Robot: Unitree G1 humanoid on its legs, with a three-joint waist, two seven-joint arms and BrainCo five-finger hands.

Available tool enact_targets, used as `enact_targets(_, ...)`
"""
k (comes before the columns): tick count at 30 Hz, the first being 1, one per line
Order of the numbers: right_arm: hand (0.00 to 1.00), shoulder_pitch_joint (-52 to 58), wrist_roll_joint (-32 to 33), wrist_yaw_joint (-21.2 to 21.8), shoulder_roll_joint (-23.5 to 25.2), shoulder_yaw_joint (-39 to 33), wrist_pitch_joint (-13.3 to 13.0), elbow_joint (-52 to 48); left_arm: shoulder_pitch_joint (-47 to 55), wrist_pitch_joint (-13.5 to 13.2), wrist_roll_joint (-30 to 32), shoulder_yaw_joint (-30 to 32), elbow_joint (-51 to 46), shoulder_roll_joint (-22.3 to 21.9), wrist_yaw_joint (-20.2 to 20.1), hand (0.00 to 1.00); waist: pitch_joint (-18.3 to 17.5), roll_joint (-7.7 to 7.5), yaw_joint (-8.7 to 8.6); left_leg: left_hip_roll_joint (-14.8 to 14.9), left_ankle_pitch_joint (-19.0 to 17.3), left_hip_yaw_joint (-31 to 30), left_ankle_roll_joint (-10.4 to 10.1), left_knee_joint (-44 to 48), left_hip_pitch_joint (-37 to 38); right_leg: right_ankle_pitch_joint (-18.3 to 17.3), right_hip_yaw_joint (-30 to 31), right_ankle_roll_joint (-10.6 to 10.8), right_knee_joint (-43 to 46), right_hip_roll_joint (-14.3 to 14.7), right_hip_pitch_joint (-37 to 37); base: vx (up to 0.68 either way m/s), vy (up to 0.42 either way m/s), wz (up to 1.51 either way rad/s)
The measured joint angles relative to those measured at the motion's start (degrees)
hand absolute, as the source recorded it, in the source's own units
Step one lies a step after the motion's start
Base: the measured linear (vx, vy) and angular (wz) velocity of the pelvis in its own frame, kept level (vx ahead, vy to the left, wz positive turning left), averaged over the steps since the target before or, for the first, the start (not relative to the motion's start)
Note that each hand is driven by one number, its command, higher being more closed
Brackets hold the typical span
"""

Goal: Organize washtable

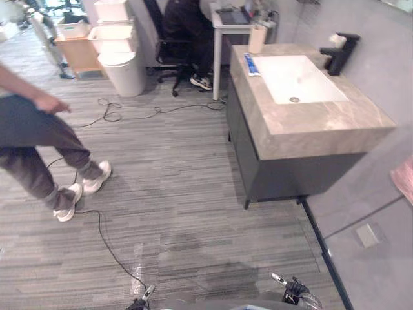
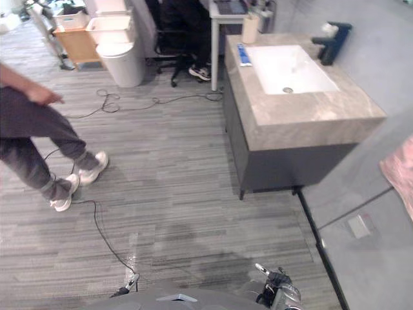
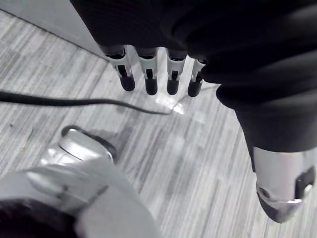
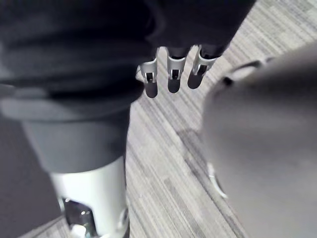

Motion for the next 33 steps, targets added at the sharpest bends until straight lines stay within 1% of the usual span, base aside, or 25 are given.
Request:
enact_targets(2, 0.00, 0.5, 0.0, 0.0, 1.4, 0.1, -0.3, -1.9, 0.3, 0.1, 0.3, 1.1, -0.3, 0.9, 0.1, 0.00, 0.6, -1.78, 0.37, 0.3, -0.3, -0.7, 1.0, -0.3, 1.0, -1.6, 6.5, 1.2, 10.3, 3.0, -6.3, 0.13, 0.043, 0.12)
enact_targets(4, 0.00, 0.4, 0.1, 0.2, 1.9, -0.2, -0.6, -2.5, -0.9, 0.2, 0.3, 1.4, -0.8, 0.2, 0.0, 0.00, 0.8, -2.03, 0.11, 1.4, -0.5, -0.8, 1.0, -2.1, 2.4, -6.5, 7.5, 2.3, 12.7, 8.5, -11.5, 0.21, -0.055, 0.01)
enact_targets(5, 0.00, 0.4, 1.2, 0.3, 2.1, -1.1, -0.7, -2.5, -2.7, 0.2, 0.3, 1.2, -1.4, 0.2, -0.1, 0.00, 0.9, -1.87, -0.20, 1.9, -0.7, -1.2, 1.1, -3.4, 3.1, -7.9, 6.0, 2.5, 9.1, 11.4, -13.0, 0.24, -0.093, 0.13)
enact_targets(9, 0.00, 1.4, 2.2, 0.3, 2.6, -6.9, -0.4, -1.9, -8.7, -0.4, 0.7, 0.9, -2.8, -2.3, -0.9, 0.00, 1.2, -1.32, -2.33, 2.1, -3.3, -5.5, 0.5, -6.6, 6.8, -8.1, 2.7, 2.0, -11.9, 15.7, -10.6, 0.11, -0.244, 0.72)
enact_targets(10, 0.00, 2.4, 2.4, 0.3, 2.3, -8.6, -0.3, -1.9, -9.8, -0.6, 0.7, 0.9, -3.3, -3.8, -1.4, 0.00, 1.3, -0.13, -3.18, 2.9, -5.5, -7.6, 0.5, -6.6, 8.7, -6.6, 3.5, -0.4, -10.6, 16.5, -9.6, 0.47, -0.360, 0.84)
enact_targets(11, 0.00, 3.7, 2.3, 0.3, 1.2, -9.2, -0.3, -2.0, -9.5, -0.8, 0.7, 0.9, -3.8, -6.2, -1.7, 0.00, 0.0, 2.49, -3.19, 5.3, -6.1, -8.3, -0.4, -5.5, 10.0, -11.5, 1.6, -1.4, -8.2, 18.6, -9.0, 0.59, -0.373, 0.67)
enact_targets(13, 0.00, 3.7, 2.4, 0.3, 0.7, -9.4, -0.3, -2.3, -9.2, -0.9, 0.7, -0.3, -4.0, -7.9, -1.8, 0.00, -0.8, 4.40, -3.28, 6.4, -6.1, -7.9, -1.8, 4.8, 6.2, -14.2, 0.3, -2.4, -7.6, 19.7, -7.5, 0.62, -0.376, 0.36)
enact_targets(14, 0.00, 3.4, 4.5, 0.2, 1.0, -10.1, -0.3, -2.9, -9.1, -0.9, 0.2, -0.5, -5.0, -8.0, -2.0, 0.00, 0.2, 5.20, -3.27, 6.7, -2.0, -8.5, -11.5, 26.2, -1.5, -16.1, -0.9, -4.1, -9.1, 21.2, -2.2, 0.63, -0.411, 0.36)
enact_targets(15, 0.00, 3.4, 4.7, 0.2, 1.1, -10.2, -0.3, -3.0, -8.8, -0.9, 0.0, -0.3, -5.7, -8.0, -2.0, 0.00, 0.4, 5.42, -3.09, 6.7, -0.2, -8.4, -14.7, 33.8, -4.0, -16.4, -1.3, -4.3, -10.2, 21.9, 0.0, 0.53, -0.297, 0.28)
enact_targets(16, 0.00, 3.0, 4.7, 0.2, 1.3, -10.0, -0.2, -3.3, -8.3, -1.2, -0.3, 0.2, -6.8, -8.0, -2.1, 0.00, 1.3, 5.30, -2.96, 6.8, 1.8, -7.5, -16.1, 43.9, -7.6, -17.0, -1.3, -4.9, -12.2, 22.7, 4.0, 0.24, -0.064, 0.11)
enact_targets(17, 0.00, 2.8, 4.9, 0.1, 1.6, -9.5, -0.2, -3.7, -8.3, -1.4, -0.6, 0.4, -7.4, -7.8, -2.1, 0.00, 1.7, 5.31, -2.86, 6.7, 2.3, -6.5, -15.7, 48.9, -9.8, -17.3, -1.3, -5.4, -13.6, 23.0, 6.5, 0.19, 0.012, 0.16)
enact_targets(18, 0.00, 2.2, 5.5, 0.1, 2.0, -7.8, -0.2, -3.9, -8.3, -1.7, -1.1, 1.1, -8.1, -7.3, -2.2, 0.00, 2.7, 4.17, -2.67, 6.7, 2.5, -3.9, -14.7, 55.1, -14.7, -17.5, -1.1, -5.7, -16.4, 23.1, 11.3, 0.09, 0.057, 0.14)
enact_targets(20, 0.00, 0.9, 6.6, -0.1, 2.6, -5.8, -0.4, -4.1, -8.3, -1.9, -1.5, 2.4, -8.9, -6.6, -2.2, 0.00, 3.1, 3.18, -1.43, 7.3, 1.8, 0.1, -10.3, 54.5, -21.8, -17.4, -0.3, -5.6, -20.8, 22.8, 16.7, -0.02, 0.059, -0.03)
enact_targets(22, 0.00, -1.1, 7.4, -2.6, 3.0, -4.8, 0.9, -3.5, -7.4, -1.8, -1.7, 5.9, -8.3, -6.6, -1.8, 0.00, 3.1, 2.97, 0.63, 8.5, 0.2, 3.5, -5.1, 39.7, -28.2, -17.3, 1.6, -5.3, -25.9, 22.0, 22.2, -0.14, 0.062, -0.50)
enact_targets(23, 0.00, -0.2, 8.1, -3.4, 2.8, -5.0, 1.3, -3.5, -6.7, -2.0, -2.9, 7.9, -8.4, -7.0, -1.7, 0.00, 3.2, 2.68, 1.41, 8.6, 1.0, 3.9, -4.2, 30.5, -29.3, -17.4, 2.3, -3.9, -27.2, 21.2, 23.5, 0.04, 0.048, -0.68)
enact_targets(24, 0.00, 0.8, 8.3, -3.4, 2.7, -4.8, 1.3, -3.6, -6.6, -1.9, -3.4, 9.1, -8.4, -6.8, -1.6, 0.00, 3.3, 2.30, 1.88, 8.6, 2.3, 4.2, -3.6, 23.7, -29.5, -17.9, 3.0, -2.9, -27.8, 20.5, 24.4, 0.34, 0.012, -0.71)
enact_targets(25, 0.00, 2.5, 8.3, -3.5, 2.6, -4.6, 1.1, -3.8, -4.9, -1.7, -3.4, 10.7, -7.4, -6.5, -1.5, 0.00, 2.9, 2.80, 1.81, 8.7, 6.7, 4.1, -3.1, 10.9, -28.5, -18.8, 4.2, -0.4, -28.3, 20.0, 26.0, 0.61, 0.073, -0.85)
enact_targets(26, 0.00, 4.9, 8.3, -3.6, 2.2, -4.7, 1.1, -4.0, -3.4, -1.4, -3.6, 11.0, -5.5, -6.4, -1.2, 0.00, 2.1, 3.55, 1.95, 9.1, 12.4, 4.4, -2.0, 9.1, -28.1, -20.4, 6.1, 2.1, -26.9, 19.4, 27.6, 0.64, 0.093, -0.99)
enact_targets(27, 0.00, 6.1, 8.3, -3.6, 2.2, -5.2, 1.2, -4.0, -2.1, -1.3, -3.6, 11.1, -4.4, -6.5, -1.2, 0.00, 1.4, 3.35, 2.82, 8.9, 15.3, 4.6, -2.2, 10.9, -27.8, -21.1, 7.7, 3.2, -24.9, 18.6, 27.6, 0.73, 0.182, -0.96)
enact_targets(28, 0.00, 8.1, 8.0, -3.6, 2.9, -6.1, 1.4, -3.9, -1.6, -0.9, -4.3, 12.7, -2.2, -5.6, -1.2, 0.00, 0.6, 0.72, 2.84, 7.2, 12.6, 6.6, -1.0, 13.7, -27.2, -21.2, 9.1, 3.9, -16.7, 15.2, 25.2, 0.71, 0.155, -0.48)
enact_targets(29, 0.00, 8.6, 7.9, -4.7, 3.4, -7.9, 2.0, -3.0, -2.5, -0.2, -4.3, 12.1, -1.6, -3.8, -1.3, 0.00, 0.2, -1.74, 2.46, 4.6, 11.1, 7.8, 0.0, 12.2, -24.9, -17.8, 9.1, 3.5, -3.2, 11.5, 19.0, 0.75, 0.188, 0.03)
enact_targets(30, 0.00, 8.7, 7.9, -5.5, 3.3, -9.6, 2.6, -1.5, -3.1, 0.1, -4.2, 9.9, -1.5, -2.7, -1.3, 0.00, 0.4, -2.95, 1.63, 2.1, 10.6, 7.6, 0.8, 10.2, -22.6, -11.1, 9.1, 2.1, 6.0, 9.2, 14.4, 0.59, 0.130, 0.44)
enact_targets(31, 0.00, 9.1, 8.0, -6.0, 3.0, -10.5, 2.9, -0.4, -3.2, 0.1, -4.2, 8.2, -1.6, -2.0, -1.3, 0.00, 0.5, -3.30, 0.97, 0.8, 10.4, 7.4, 1.5, 8.6, -20.6, -6.7, 9.2, 2.3, 11.3, 7.9, 12.3, 0.52, 0.122, 0.45)
enact_targets(32, 0.00, 10.9, 7.9, -6.0, 2.3, -10.4, 2.9, 1.1, -3.4, 0.1, -3.7, 5.8, -1.9, -0.8, -1.4, 0.00, 0.9, -2.92, -0.14, -0.8, 10.1, 7.1, 2.0, 5.5, -15.7, -6.5, 9.3, 3.0, 20.5, 7.1, 8.2, 0.43, 0.083, 0.23)
enact_targets(33, 0.00, 12.8, 8.0, -6.4, 1.7, -10.1, 2.8, 1.0, -3.3, 0.1, -3.7, 4.8, -2.3, -0.9, -1.4, 0.00, 0.9, -2.40, -1.00, -1.1, 9.7, 7.1, 2.5, 2.0, -10.5, -9.1, 8.3, 2.3, 26.2, 8.2, 4.5, 0.43, 0.084, 0.07)
